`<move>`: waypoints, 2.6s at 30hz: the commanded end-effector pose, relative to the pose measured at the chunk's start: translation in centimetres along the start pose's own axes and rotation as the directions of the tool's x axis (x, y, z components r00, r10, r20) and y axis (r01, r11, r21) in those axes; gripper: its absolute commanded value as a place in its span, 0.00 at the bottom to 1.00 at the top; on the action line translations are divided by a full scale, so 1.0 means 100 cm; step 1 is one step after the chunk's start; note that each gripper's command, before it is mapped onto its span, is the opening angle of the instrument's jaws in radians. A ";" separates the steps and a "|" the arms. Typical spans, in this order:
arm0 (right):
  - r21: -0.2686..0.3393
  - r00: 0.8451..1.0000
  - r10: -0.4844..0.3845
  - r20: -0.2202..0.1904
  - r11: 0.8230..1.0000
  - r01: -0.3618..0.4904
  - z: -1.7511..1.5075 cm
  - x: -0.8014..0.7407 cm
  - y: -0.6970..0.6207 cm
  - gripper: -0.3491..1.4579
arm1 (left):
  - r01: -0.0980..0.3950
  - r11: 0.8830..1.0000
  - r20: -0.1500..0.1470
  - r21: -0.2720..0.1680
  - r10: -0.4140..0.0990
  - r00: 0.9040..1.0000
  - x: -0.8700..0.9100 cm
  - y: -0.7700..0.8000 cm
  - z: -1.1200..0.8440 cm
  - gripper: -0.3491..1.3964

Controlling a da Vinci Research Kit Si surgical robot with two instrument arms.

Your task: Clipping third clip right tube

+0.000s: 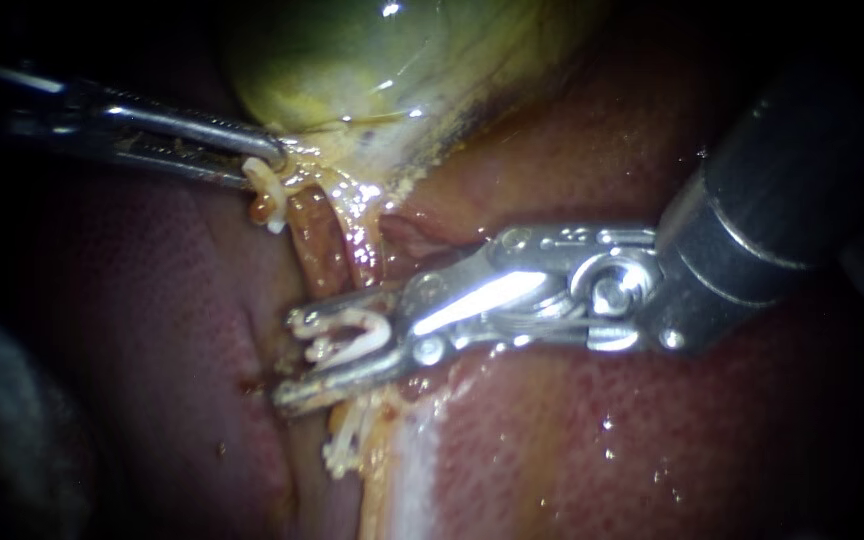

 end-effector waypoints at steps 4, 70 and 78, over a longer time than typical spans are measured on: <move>0.004 1.000 0.004 -0.008 1.000 -0.004 -0.0004 0.0006 -0.0004 0.44 | 0.000 1.000 0.000 0.000 0.000 1.000 0.0000 0.0000 0.0000 0.00; -0.037 0.982 0.132 -0.137 0.990 -0.138 -0.0040 -0.0007 0.0060 0.47 | -0.001 1.000 0.002 -0.003 0.001 1.000 -0.0001 0.0000 -0.0002 0.00; -0.004 0.966 0.184 -0.182 0.982 -0.187 -0.0022 0.0001 0.0056 0.47 | -0.001 1.000 0.002 -0.003 0.001 1.000 -0.0001 0.0000 -0.0002 0.00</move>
